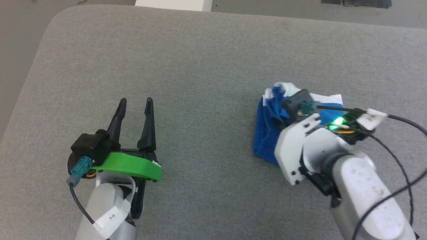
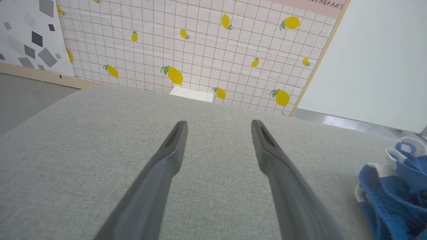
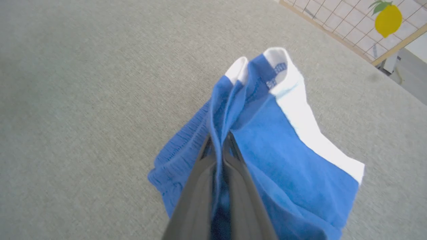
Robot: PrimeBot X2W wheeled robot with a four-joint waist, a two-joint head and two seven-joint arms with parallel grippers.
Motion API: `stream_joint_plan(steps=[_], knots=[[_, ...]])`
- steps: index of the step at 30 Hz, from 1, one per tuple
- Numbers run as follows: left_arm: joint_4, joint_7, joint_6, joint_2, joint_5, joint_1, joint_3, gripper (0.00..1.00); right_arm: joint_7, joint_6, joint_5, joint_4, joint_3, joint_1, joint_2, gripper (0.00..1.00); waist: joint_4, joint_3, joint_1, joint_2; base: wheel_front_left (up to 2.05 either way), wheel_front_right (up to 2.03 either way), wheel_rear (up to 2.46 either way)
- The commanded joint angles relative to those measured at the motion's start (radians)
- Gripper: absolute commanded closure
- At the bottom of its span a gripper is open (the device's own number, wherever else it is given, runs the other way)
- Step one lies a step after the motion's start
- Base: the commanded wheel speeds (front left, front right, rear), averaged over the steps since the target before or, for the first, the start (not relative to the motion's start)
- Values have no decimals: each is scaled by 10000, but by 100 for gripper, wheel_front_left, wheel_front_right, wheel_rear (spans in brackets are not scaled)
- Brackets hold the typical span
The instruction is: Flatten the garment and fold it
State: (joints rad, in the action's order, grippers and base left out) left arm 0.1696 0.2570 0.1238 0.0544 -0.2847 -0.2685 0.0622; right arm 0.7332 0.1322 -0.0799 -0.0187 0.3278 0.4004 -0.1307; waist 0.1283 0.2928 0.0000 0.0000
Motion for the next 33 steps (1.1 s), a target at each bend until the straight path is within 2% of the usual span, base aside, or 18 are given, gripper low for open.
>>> stream_joint_plan(steps=[1, 2, 4, 9, 13, 17, 21, 24, 27, 33], knots=[[-1, 47, 68, -38, -64, -138, 35, 0, -79, -15, -108, 280, 155, 238, 54, 100, 105, 73, 0, 0, 0, 0, 0], [-3, 47, 68, -38, -76, -139, 52, 0, -91, -15, -198, 501, 278, 325, 80, 90, 128, 89, 0, 0, 0, 0, 0], [-5, 47, 68, -39, -105, -124, 68, 0, -81, -15, -450, 794, 498, 401, 111, 0, 153, 94, 0, 0, 0, 0, 0], [1, 47, 68, -40, -107, 3, 37, 0, -384, -15, -1475, 721, 518, 243, 327, 0, 92, -36, 0, 0, 0, 0, 0], [-5, 47, 69, -40, -72, 134, -20, 0, -1123, -15, -2305, -106, 179, -79, 518, 0, -90, -233, 0, 0, 0, 0, 0], [-56, 47, 69, -40, -15, 205, -53, 0, -2078, -15, -3052, -1150, -795, -582, 715, 0, -327, -398, 0, 0, 0, 0, 0], [-115, 47, 69, -40, 51, 238, -111, 0, -2891, -15, -3509, -1833, -2448, -1124, 793, 0, -600, -482, 0, 0, 0, 0, 0], [-125, 47, 69, -41, 81, 235, -86, 0, -3232, -15, -3752, -1598, -3576, -1423, 799, 0, -726, -487, 0, 0, 0, 0, 0], [-137, 47, 69, -41, 76, 198, -47, 0, -3289, -15, -3786, -801, -4475, -1577, 801, 0, -810, -443, 0, 0, 0, 0, 0], [-144, 47, 69, -41, 78, 85, 55, 0, -3141, -15, -3826, 1127, -5016, -1418, 803, 0, -794, -301, 0, 0, 0, 0, 0]])
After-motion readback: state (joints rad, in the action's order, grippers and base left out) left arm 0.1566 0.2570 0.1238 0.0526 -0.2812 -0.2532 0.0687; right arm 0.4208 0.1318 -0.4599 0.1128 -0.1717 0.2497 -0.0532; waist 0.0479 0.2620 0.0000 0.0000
